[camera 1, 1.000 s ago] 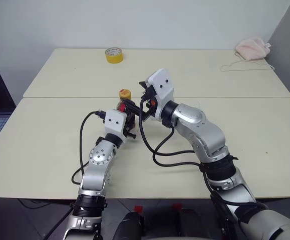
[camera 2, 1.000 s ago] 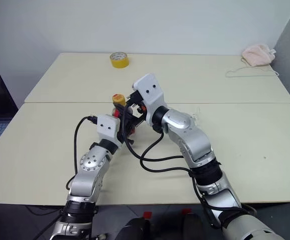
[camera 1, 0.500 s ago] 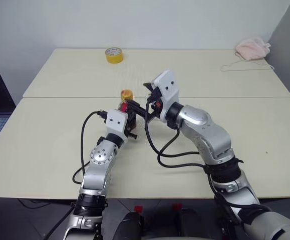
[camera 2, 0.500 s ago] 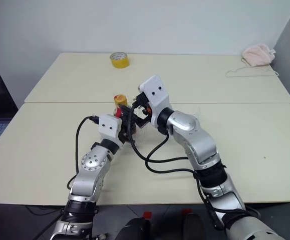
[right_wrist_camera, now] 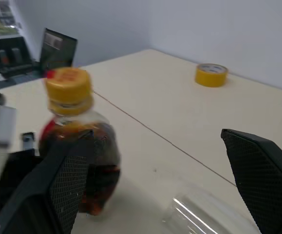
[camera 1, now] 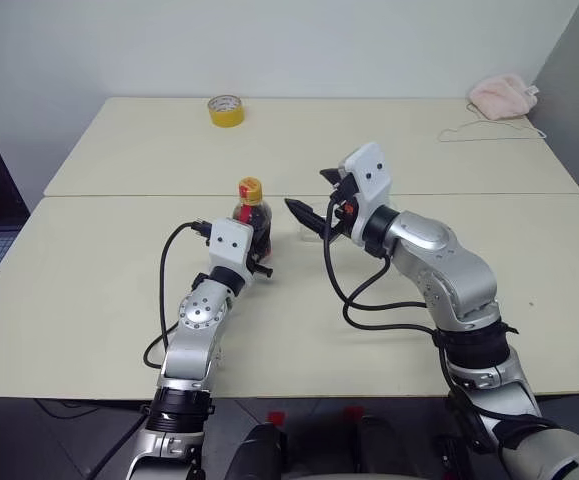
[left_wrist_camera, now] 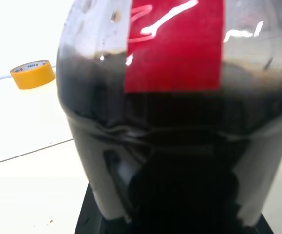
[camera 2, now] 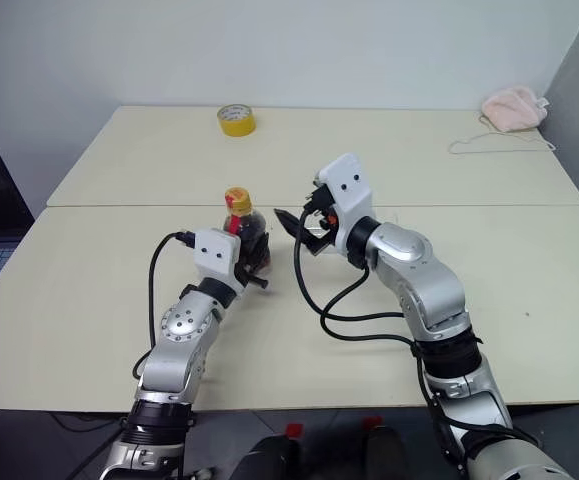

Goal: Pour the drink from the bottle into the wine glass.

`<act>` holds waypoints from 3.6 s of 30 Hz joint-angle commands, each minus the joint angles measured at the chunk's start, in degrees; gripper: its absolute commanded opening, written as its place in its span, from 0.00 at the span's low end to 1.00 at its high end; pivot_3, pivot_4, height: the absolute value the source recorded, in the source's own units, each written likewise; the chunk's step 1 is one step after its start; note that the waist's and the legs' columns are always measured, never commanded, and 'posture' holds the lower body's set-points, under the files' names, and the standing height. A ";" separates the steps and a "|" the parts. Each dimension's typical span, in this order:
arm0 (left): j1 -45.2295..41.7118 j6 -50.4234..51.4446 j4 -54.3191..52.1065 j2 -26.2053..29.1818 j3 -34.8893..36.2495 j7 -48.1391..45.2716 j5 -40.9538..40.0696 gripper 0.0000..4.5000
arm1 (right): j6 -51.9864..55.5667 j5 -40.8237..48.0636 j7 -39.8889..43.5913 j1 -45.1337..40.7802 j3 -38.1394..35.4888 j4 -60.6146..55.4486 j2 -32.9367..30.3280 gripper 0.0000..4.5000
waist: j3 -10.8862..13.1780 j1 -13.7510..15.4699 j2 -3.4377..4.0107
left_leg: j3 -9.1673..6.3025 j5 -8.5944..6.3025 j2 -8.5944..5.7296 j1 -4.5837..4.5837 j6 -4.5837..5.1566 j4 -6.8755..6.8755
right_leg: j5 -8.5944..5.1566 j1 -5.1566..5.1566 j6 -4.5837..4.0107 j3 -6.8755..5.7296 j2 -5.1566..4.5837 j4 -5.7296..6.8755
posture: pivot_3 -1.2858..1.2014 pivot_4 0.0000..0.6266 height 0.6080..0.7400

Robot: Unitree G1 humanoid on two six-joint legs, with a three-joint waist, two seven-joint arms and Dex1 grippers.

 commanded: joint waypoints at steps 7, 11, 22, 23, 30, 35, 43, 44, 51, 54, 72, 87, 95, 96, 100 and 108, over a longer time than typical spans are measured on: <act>-1.13 -2.19 -1.91 -0.05 -0.07 0.08 -0.05 0.22 | -1.84 -1.87 -2.43 -4.62 3.57 0.66 5.71 0.99 | 0.00 0.11 0.00 | -0.02 0.00 -0.03 0.00 0.00 0.03 | 0.00 0.01 0.00 -0.01 -0.01 0.00 | 0.52 0.24 1.00; -1.26 -2.18 -1.83 -0.09 -0.18 0.03 0.00 0.22 | -4.50 -4.74 -3.55 -7.10 4.72 5.08 6.81 0.99 | 0.00 0.06 0.00 | -0.01 0.00 -0.03 0.00 0.00 0.04 | 0.00 0.00 0.00 0.00 -0.01 0.01 | 0.52 0.24 1.00; -1.40 -2.02 -1.76 -0.17 -0.20 0.07 0.09 0.22 | -7.53 -8.29 -4.66 -8.90 4.23 10.46 8.41 0.99 | 0.00 -0.02 0.00 | -0.01 0.00 -0.02 0.00 -0.01 0.01 | 0.00 -0.02 0.00 0.00 0.00 0.01 | 0.52 0.24 1.00; -1.41 -2.02 -1.76 -0.17 -0.19 0.08 0.09 0.22 | -7.50 -8.37 -4.77 -8.88 4.04 10.58 8.48 0.99 | 0.00 -0.02 0.00 | -0.01 0.00 -0.02 0.00 -0.01 0.01 | 0.00 -0.02 0.00 0.00 0.00 0.01 | 0.52 0.24 1.00; -1.62 -2.04 -1.53 -0.28 -0.12 0.18 0.06 0.22 | -6.04 -8.26 -5.14 -7.55 1.81 8.93 7.72 0.99 | 0.00 -0.02 0.00 | -0.01 0.00 -0.02 0.00 -0.01 0.01 | 0.00 -0.02 0.00 0.00 0.00 0.01 | 0.52 0.24 1.00; -1.70 -1.98 -1.46 -0.23 -0.09 0.40 0.01 0.22 | -4.17 -7.54 -5.05 -5.88 0.55 6.06 6.70 0.99 | 0.00 -0.01 0.00 | -0.01 0.00 -0.02 0.00 -0.01 0.01 | 0.00 -0.02 0.00 0.00 -0.01 0.01 | 0.52 0.24 1.00; -1.60 -1.81 -1.66 -0.13 -0.03 0.63 -0.08 0.22 | 0.14 -5.02 -4.90 -3.98 -1.39 0.02 4.44 0.99 | 0.00 0.01 0.00 | -0.01 0.00 -0.02 0.00 -0.01 0.01 | 0.00 -0.02 0.00 0.00 0.00 0.02 | 0.52 0.24 1.00; -1.61 -1.80 -1.67 -0.10 0.00 0.61 -0.11 0.22 | 0.73 -4.73 -4.92 -3.69 -1.72 -0.69 4.12 0.99 | 0.00 0.03 0.00 | -0.01 0.00 -0.02 0.00 -0.01 0.01 | 0.00 -0.02 0.00 0.00 0.00 0.01 | 0.52 0.24 1.00; -1.65 -1.83 -1.72 -0.18 0.09 0.49 -0.07 0.22 | 2.10 -3.62 -5.20 -2.54 -3.49 -1.63 2.15 0.99 | 0.00 0.07 0.00 | 0.00 0.00 -0.02 0.00 -0.01 0.01 | 0.00 -0.01 0.00 0.00 0.00 0.01 | 0.52 0.24 1.00; -1.68 -1.97 -1.55 -0.16 0.19 0.47 -0.04 0.22 | 2.68 -2.40 -4.51 -1.63 -3.82 -2.55 1.69 0.99 | 0.00 0.02 0.00 | 0.00 0.00 -0.01 0.00 -0.01 0.00 | 0.00 -0.02 0.00 0.00 0.00 0.02 | 0.52 0.24 1.00; -1.95 -3.22 0.08 0.79 5.46 0.28 -3.47 0.22 | 1.80 0.92 0.85 4.30 -2.81 -4.74 -4.11 0.99 | 0.00 0.14 0.00 | 0.00 0.00 -0.02 0.00 -0.01 0.02 | 0.00 0.02 0.00 -0.02 0.00 -0.02 | 0.52 0.24 1.00; -1.02 -4.99 1.14 2.14 9.46 -0.32 -6.06 0.22 | -1.14 6.94 10.76 12.27 -5.79 -10.09 -12.61 0.99 | 0.00 0.38 -0.01 | 0.01 0.00 -0.01 -0.01 0.00 0.02 | 0.00 0.06 0.00 -0.02 0.00 -0.06 | 0.52 0.24 1.00; -2.12 -5.26 4.76 3.09 13.60 -0.70 -10.09 0.22 | -2.79 10.18 15.87 17.91 -6.05 -15.19 -18.35 0.99 | 0.00 0.87 -0.03 | -0.01 0.00 -0.02 -0.01 0.00 0.06 | 0.00 0.10 0.00 -0.06 0.00 -0.06 | 0.52 0.24 1.00; -2.28 -5.43 5.50 3.19 13.99 -0.62 -10.27 0.22 | -3.21 9.76 15.83 17.93 -5.61 -15.02 -18.65 0.99 | 0.01 0.97 -0.03 | -0.01 0.00 -0.01 0.00 0.00 0.07 | 0.00 0.11 0.00 -0.07 0.00 -0.06 | 0.52 0.24 1.00; -3.15 -6.92 9.55 4.26 15.18 -1.48 -10.89 0.22 | -4.06 8.18 13.58 16.34 -3.98 -13.86 -17.19 0.99 | 0.00 1.10 -0.03 | 0.00 0.00 -0.02 0.00 0.00 0.08 | 0.00 0.11 0.00 -0.06 0.00 -0.07 | 0.52 0.24 1.00; -8.55 -12.95 21.10 6.31 15.99 -6.47 -12.34 0.22 | -3.37 7.36 12.42 13.70 0.38 -13.50 -15.13 0.99 | 0.00 1.35 -0.05 | -0.03 0.00 -0.03 0.00 0.00 0.08 | 0.00 0.11 0.00 -0.10 -0.01 -0.07 | 0.52 0.24 1.00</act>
